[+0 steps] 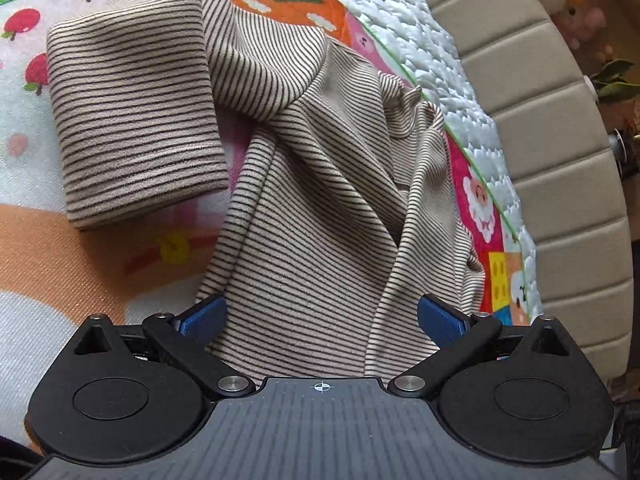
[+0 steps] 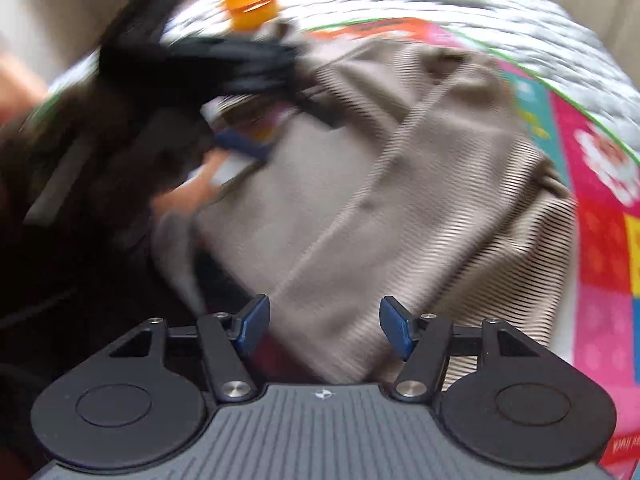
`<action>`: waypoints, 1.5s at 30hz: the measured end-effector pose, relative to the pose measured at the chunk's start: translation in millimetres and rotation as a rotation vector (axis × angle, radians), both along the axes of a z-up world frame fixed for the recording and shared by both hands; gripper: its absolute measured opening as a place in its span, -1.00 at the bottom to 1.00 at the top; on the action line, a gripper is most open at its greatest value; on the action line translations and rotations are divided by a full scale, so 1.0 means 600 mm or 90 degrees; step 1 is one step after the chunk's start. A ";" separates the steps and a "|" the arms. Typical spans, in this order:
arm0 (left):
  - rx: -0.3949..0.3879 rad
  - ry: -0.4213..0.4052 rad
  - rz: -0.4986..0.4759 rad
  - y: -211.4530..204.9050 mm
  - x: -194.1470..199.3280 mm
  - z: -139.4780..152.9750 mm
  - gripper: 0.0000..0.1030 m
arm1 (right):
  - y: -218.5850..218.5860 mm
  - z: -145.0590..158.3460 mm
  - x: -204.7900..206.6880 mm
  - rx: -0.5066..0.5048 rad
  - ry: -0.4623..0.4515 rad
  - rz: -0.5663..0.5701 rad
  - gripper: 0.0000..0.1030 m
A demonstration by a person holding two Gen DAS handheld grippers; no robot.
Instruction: Fold clothes
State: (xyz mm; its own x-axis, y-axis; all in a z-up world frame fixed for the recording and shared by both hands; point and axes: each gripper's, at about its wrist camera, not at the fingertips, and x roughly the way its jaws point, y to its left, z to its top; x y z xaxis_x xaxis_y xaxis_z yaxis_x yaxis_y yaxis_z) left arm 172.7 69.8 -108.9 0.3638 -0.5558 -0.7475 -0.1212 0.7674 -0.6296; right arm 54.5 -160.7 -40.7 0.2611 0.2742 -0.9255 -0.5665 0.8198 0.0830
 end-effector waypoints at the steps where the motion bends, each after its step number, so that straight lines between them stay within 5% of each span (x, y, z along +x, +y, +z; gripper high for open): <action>1: -0.003 0.004 0.002 0.001 0.001 -0.002 1.00 | 0.016 -0.007 -0.006 -0.018 0.007 0.032 0.29; 6: -0.012 0.008 0.004 0.004 0.002 -0.002 1.00 | 0.057 -0.063 0.000 -0.104 0.036 0.075 0.57; 12: -0.017 0.008 0.003 0.008 0.001 -0.002 1.00 | 0.033 -0.027 0.026 -0.188 -0.120 0.058 0.52; 19: -0.013 0.014 0.001 0.006 0.003 -0.003 1.00 | -0.145 0.035 0.141 -0.332 -0.287 -0.173 0.52; 21: -0.029 -0.005 -0.008 0.001 0.002 0.004 1.00 | -0.175 0.043 0.158 -0.315 -0.298 -0.226 0.54; 24: -0.056 -0.036 -0.022 -0.007 0.000 0.014 1.00 | -0.178 0.055 0.157 -0.188 -0.291 -0.267 0.72; 27: -0.083 -0.067 -0.036 -0.014 -0.002 0.025 1.00 | -0.120 0.049 0.131 -0.079 -0.276 -0.188 0.89; 29: -0.096 -0.062 -0.028 -0.015 0.004 0.019 1.00 | -0.050 0.021 0.118 -0.070 -0.274 -0.095 0.90; 32: -0.088 -0.044 -0.011 -0.009 0.011 0.007 1.00 | 0.048 -0.034 0.103 -0.171 -0.326 0.028 0.90; 37: -0.079 -0.018 0.008 0.002 0.018 -0.009 1.00 | 0.028 -0.083 0.150 -0.367 -0.442 0.084 0.89; 42: -0.065 -0.001 0.015 0.005 0.026 -0.020 1.00 | -0.148 -0.065 0.261 -0.526 -0.526 -0.100 0.89; 45: -0.043 -0.022 0.009 -0.002 0.025 -0.008 1.00 | -0.245 -0.027 0.302 -0.429 -0.482 -0.272 0.89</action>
State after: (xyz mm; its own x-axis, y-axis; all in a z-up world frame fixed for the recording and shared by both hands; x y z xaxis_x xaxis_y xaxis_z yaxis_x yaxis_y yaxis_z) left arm 187.8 68.6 -113.5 0.3970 -0.5987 -0.6957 -0.1095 0.7217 -0.6835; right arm 236.0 -307.6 -57.1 0.7774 -0.4761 -0.4110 0.0601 0.7067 -0.7049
